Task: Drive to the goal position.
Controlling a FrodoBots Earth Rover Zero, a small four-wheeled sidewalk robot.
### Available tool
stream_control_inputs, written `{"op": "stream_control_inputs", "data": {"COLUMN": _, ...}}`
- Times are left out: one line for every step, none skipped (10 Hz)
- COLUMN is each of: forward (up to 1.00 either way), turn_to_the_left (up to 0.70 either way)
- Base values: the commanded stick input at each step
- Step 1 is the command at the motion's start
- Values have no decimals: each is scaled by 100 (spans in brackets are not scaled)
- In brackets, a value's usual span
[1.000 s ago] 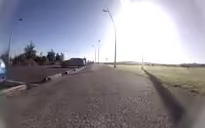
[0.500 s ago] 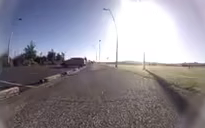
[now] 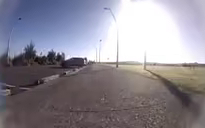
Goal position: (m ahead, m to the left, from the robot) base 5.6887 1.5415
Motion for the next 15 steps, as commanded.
{"op": "stream_control_inputs", "data": {"forward": 70, "turn_to_the_left": 0}}
{"op": "stream_control_inputs", "data": {"forward": 70, "turn_to_the_left": 0}}
{"op": "stream_control_inputs", "data": {"forward": 70, "turn_to_the_left": 0}}
{"op": "stream_control_inputs", "data": {"forward": 70, "turn_to_the_left": 0}}
{"op": "stream_control_inputs", "data": {"forward": 70, "turn_to_the_left": 0}}
{"op": "stream_control_inputs", "data": {"forward": 70, "turn_to_the_left": 0}}
{"op": "stream_control_inputs", "data": {"forward": 70, "turn_to_the_left": 0}}
{"op": "stream_control_inputs", "data": {"forward": 70, "turn_to_the_left": 0}}
{"op": "stream_control_inputs", "data": {"forward": 70, "turn_to_the_left": 0}}
{"op": "stream_control_inputs", "data": {"forward": 67, "turn_to_the_left": 0}}
{"op": "stream_control_inputs", "data": {"forward": 67, "turn_to_the_left": 0}}
{"op": "stream_control_inputs", "data": {"forward": 68, "turn_to_the_left": 0}}
{"op": "stream_control_inputs", "data": {"forward": 69, "turn_to_the_left": 0}}
{"op": "stream_control_inputs", "data": {"forward": 70, "turn_to_the_left": 0}}
{"op": "stream_control_inputs", "data": {"forward": 70, "turn_to_the_left": 0}}
